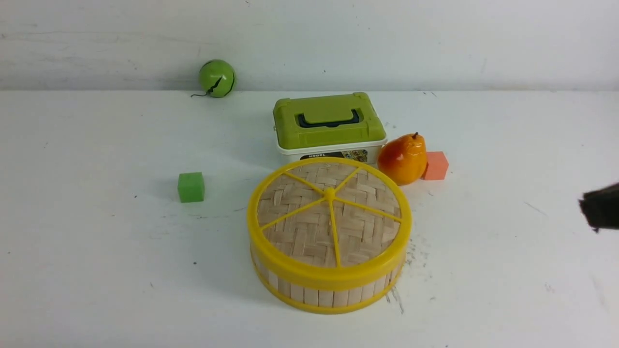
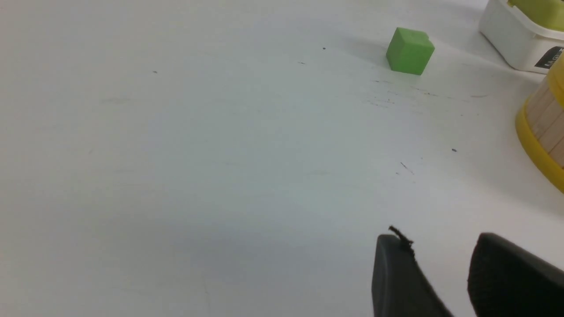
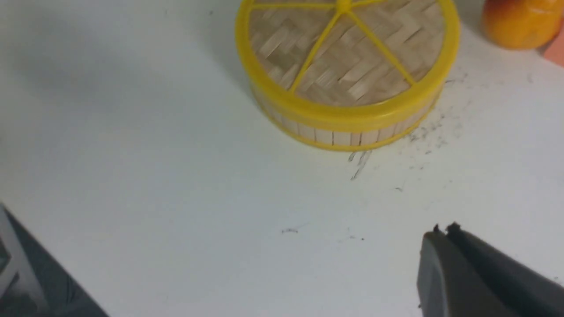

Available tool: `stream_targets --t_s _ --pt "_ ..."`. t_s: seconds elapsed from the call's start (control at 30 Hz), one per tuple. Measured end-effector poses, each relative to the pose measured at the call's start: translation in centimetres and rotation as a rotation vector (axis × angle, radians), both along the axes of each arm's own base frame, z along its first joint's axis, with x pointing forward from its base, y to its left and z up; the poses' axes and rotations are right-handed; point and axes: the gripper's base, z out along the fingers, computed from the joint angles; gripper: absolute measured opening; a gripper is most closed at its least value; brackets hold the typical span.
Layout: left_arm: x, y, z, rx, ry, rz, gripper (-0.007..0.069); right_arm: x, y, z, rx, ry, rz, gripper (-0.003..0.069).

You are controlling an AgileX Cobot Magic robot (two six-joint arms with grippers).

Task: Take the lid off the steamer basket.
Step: Use the right arm to lift the lid of the steamer

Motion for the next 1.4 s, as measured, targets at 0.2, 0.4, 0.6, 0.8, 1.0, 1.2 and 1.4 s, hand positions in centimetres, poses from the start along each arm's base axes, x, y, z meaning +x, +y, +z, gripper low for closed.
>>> stream_targets --t_s 0.2,0.4,0.6,0.8,1.0,1.2,1.4 --pt "0.0 0.0 0.0 0.000 0.000 0.000 0.0239 6.8 5.7 0.1 -0.199 0.069 0.103 -0.0008" --pt "0.0 0.0 0.0 0.000 0.000 0.000 0.0239 12.8 12.0 -1.8 -0.283 0.101 0.091 -0.0001" --pt "0.0 0.0 0.0 0.000 0.000 0.000 0.0239 18.5 16.5 -5.3 -0.281 0.125 0.095 0.0067" --pt "0.0 0.0 0.0 0.000 0.000 0.000 0.0239 22.1 18.9 -10.1 -0.295 0.188 0.075 0.0262" --pt "0.0 0.0 0.0 0.000 0.000 0.000 0.0239 23.0 19.5 -13.2 -0.322 0.250 0.069 0.0395" --pt "0.0 0.0 0.0 0.000 0.000 0.000 0.0239 22.9 19.6 -14.0 -0.315 0.279 0.070 0.0331" --pt "0.0 0.0 0.0 0.000 0.000 0.000 0.0239 22.7 19.5 -13.3 -0.301 0.274 0.069 0.0092"
